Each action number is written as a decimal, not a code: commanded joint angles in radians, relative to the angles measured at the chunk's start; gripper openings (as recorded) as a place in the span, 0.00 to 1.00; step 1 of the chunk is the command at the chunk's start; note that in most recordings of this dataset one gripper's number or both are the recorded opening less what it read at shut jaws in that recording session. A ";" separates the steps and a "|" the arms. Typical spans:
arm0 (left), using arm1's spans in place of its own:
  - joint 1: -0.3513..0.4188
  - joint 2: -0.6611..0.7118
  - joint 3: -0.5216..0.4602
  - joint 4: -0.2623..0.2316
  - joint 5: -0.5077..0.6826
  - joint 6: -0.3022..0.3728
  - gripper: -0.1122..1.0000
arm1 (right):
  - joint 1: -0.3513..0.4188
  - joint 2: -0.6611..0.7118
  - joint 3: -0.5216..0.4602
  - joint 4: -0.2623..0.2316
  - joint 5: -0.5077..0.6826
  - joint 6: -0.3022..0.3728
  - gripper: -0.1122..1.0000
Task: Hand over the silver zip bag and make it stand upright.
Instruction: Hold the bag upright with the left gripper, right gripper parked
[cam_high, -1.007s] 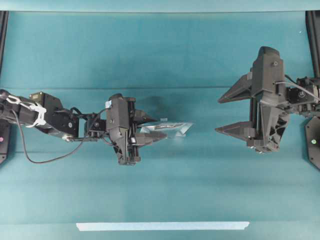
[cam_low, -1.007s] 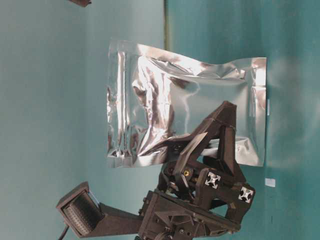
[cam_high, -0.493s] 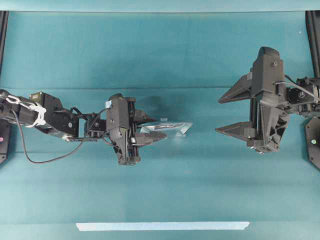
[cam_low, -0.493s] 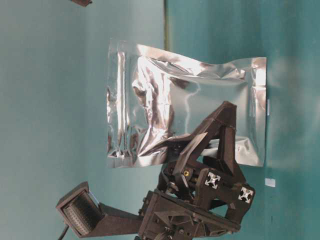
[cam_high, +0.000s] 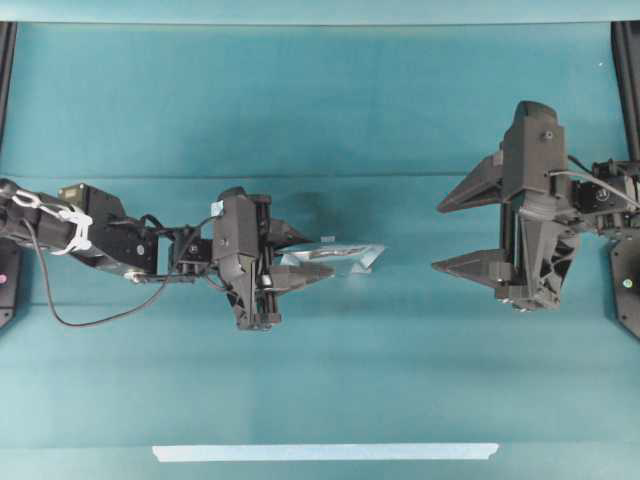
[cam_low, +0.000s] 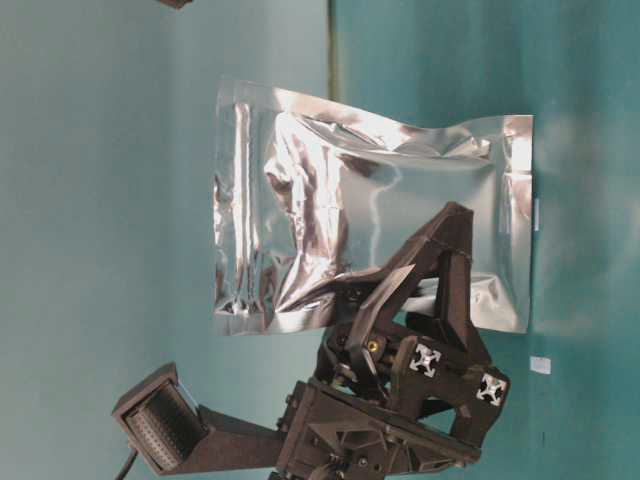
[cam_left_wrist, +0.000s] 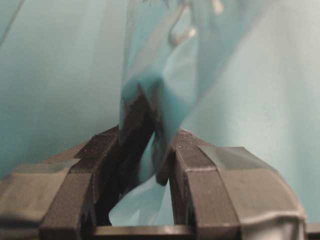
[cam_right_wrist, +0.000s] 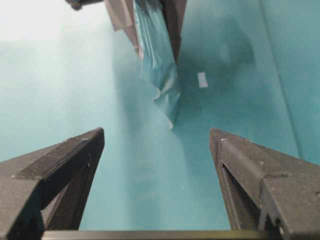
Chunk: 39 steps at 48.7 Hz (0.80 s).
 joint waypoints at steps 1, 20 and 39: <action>-0.003 -0.008 -0.005 0.002 0.002 -0.003 0.35 | 0.005 -0.005 -0.009 0.000 -0.003 0.011 0.89; -0.005 -0.009 -0.008 0.002 0.014 -0.003 0.35 | 0.006 -0.003 -0.008 0.002 -0.003 0.012 0.89; -0.005 -0.008 -0.008 0.002 0.014 -0.003 0.35 | 0.006 -0.002 -0.008 0.003 -0.008 0.012 0.89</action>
